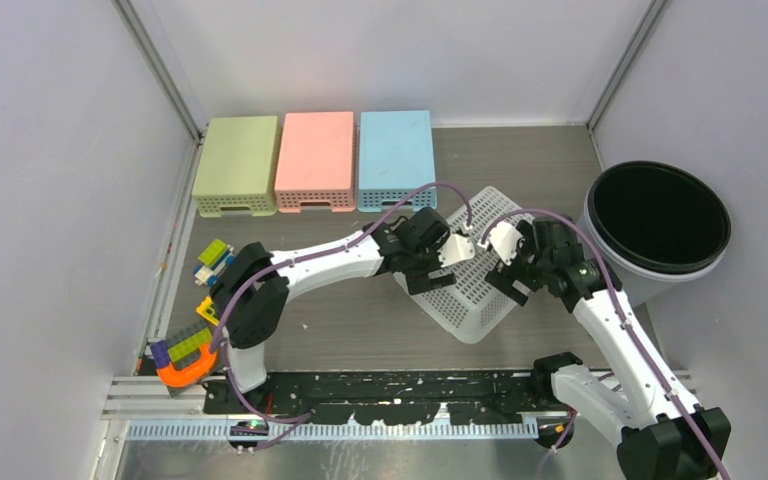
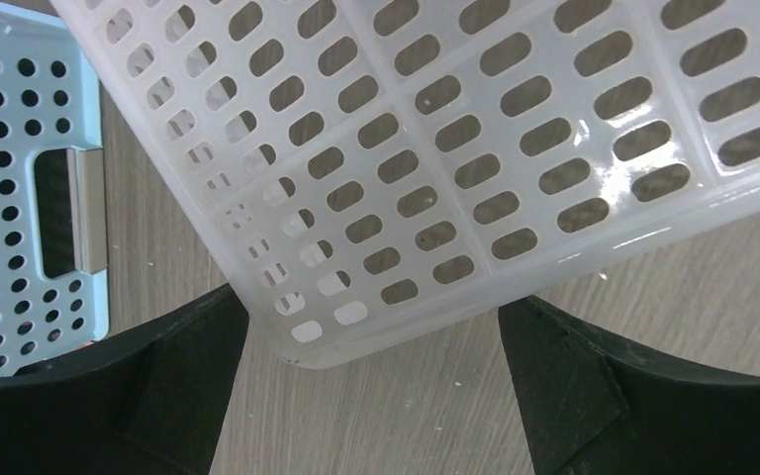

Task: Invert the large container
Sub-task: Move the container to the center of the board.

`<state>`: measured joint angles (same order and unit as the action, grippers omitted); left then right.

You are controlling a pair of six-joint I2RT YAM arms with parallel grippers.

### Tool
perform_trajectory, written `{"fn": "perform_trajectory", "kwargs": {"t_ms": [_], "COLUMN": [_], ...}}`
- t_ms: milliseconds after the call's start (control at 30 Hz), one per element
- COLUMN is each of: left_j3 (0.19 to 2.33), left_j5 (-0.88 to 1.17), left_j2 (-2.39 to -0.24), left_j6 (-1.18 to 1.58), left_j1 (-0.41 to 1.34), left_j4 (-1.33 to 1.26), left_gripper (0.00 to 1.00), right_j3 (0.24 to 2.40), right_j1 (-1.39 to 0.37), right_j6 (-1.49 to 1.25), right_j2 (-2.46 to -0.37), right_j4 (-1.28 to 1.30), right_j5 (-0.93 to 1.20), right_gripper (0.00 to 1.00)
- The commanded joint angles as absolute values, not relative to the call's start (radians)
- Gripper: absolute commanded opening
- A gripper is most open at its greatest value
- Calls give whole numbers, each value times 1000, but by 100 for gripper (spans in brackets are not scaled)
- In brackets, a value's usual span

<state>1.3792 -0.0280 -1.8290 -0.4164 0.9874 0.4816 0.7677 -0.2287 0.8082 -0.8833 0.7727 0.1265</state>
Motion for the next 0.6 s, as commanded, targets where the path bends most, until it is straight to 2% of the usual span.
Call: {"fn": "perform_trajectory", "kwargs": {"t_ms": [0, 133, 367, 567], "left_j3": [1446, 1500, 1624, 1734], "left_j5": [-98, -148, -238, -275], "left_j2": [-1868, -1917, -2012, -2095], "left_j6": [-370, -354, -346, -311], "left_j1": [991, 990, 991, 990], "left_j4": [460, 461, 469, 482], "left_gripper": [97, 97, 97, 94], "right_j3": [791, 830, 944, 956], "right_j1": [-229, -220, -218, -218], "right_j6": [790, 760, 750, 777], "right_j2": [-915, -950, -918, -881], "right_j4": [712, 695, 764, 831], "right_j5": [58, 43, 133, 207], "right_gripper": [100, 100, 100, 100]}}
